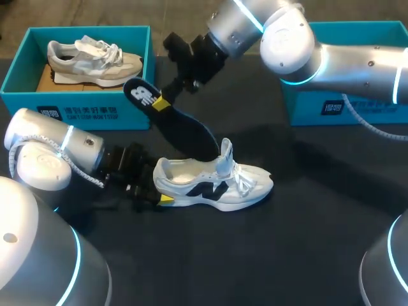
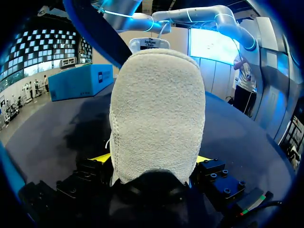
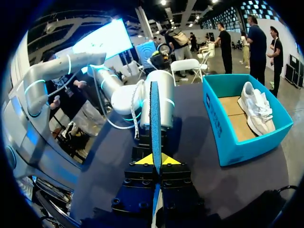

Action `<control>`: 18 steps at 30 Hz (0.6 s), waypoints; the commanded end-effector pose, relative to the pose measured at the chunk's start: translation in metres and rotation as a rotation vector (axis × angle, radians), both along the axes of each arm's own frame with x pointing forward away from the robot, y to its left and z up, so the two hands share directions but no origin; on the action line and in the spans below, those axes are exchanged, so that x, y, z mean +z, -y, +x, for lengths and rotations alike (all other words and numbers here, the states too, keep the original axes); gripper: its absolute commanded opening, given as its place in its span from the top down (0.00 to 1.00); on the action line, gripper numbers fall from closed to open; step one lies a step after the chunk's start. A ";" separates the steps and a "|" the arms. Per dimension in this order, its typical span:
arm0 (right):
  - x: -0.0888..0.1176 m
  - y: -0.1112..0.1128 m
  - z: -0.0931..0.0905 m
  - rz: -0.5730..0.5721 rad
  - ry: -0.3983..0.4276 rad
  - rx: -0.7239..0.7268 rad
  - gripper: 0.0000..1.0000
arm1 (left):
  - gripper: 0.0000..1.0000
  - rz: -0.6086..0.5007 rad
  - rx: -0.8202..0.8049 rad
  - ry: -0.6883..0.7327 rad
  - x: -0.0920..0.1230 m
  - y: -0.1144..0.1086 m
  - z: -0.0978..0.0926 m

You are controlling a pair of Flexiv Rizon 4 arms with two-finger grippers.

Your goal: Take the shoe out of the shoebox, open the shoe tongue, remove and reinsert the insole, then place the shoe into the shoebox

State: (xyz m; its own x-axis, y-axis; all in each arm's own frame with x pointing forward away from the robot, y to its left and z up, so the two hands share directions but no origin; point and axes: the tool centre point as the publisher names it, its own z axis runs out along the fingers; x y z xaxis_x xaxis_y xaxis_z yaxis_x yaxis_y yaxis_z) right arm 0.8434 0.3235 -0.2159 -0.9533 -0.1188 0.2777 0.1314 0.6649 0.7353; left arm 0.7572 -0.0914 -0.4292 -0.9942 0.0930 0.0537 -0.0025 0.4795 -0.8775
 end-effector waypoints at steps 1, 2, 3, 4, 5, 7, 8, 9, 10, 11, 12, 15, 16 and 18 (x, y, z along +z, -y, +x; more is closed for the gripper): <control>0.023 0.012 0.011 -0.033 -0.016 0.011 1.00 | 1.00 0.003 -0.001 0.000 -0.004 0.001 0.001; 0.027 0.014 0.014 -0.047 -0.024 0.006 1.00 | 1.00 0.003 -0.001 0.000 -0.004 0.001 0.001; 0.034 0.017 0.016 -0.038 -0.033 0.007 1.00 | 1.00 0.003 -0.001 0.000 -0.004 0.001 0.001; 0.039 0.020 0.018 -0.038 -0.058 0.003 1.00 | 1.00 0.003 -0.001 0.000 -0.004 0.001 0.001; 0.042 0.022 0.019 -0.049 -0.070 0.000 1.00 | 1.00 0.003 -0.001 0.000 -0.004 0.001 0.001; 0.052 0.027 0.020 -0.055 -0.086 -0.019 1.00 | 1.00 0.003 -0.001 0.000 -0.004 0.001 0.001; 0.057 0.030 0.020 -0.056 -0.092 -0.026 1.00 | 1.00 0.003 -0.001 0.000 -0.004 0.001 0.001; 0.063 0.033 0.020 -0.041 -0.090 -0.035 1.00 | 1.00 0.003 -0.001 0.000 -0.004 0.001 0.001; 0.067 0.034 0.019 -0.037 -0.096 -0.041 1.00 | 1.00 0.003 -0.001 0.000 -0.004 0.001 0.001; 0.072 0.037 0.018 -0.032 -0.105 -0.058 1.00 | 1.00 0.003 -0.001 0.000 -0.004 0.001 0.001; 0.080 0.041 0.016 -0.011 -0.114 -0.074 1.00 | 1.00 0.003 -0.001 0.000 -0.004 0.001 0.001; 0.099 0.050 0.009 0.018 -0.140 -0.113 1.00 | 1.00 0.003 -0.001 0.000 -0.004 0.001 0.001; 0.102 0.052 0.008 0.026 -0.150 -0.123 1.00 | 1.00 0.003 -0.001 0.000 -0.004 0.001 0.001; 0.115 0.060 0.002 0.070 -0.171 -0.158 1.00 | 1.00 0.003 -0.001 0.000 -0.004 0.001 0.001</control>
State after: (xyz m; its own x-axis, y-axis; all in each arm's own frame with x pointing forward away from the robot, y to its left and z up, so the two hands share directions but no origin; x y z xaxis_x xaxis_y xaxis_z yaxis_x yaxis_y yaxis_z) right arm 0.8643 0.2852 -0.1111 -0.8943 -0.0313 0.4463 0.3318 0.6227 0.7086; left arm 0.7572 -0.0915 -0.4292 -0.9942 0.0931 0.0536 -0.0024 0.4795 -0.8776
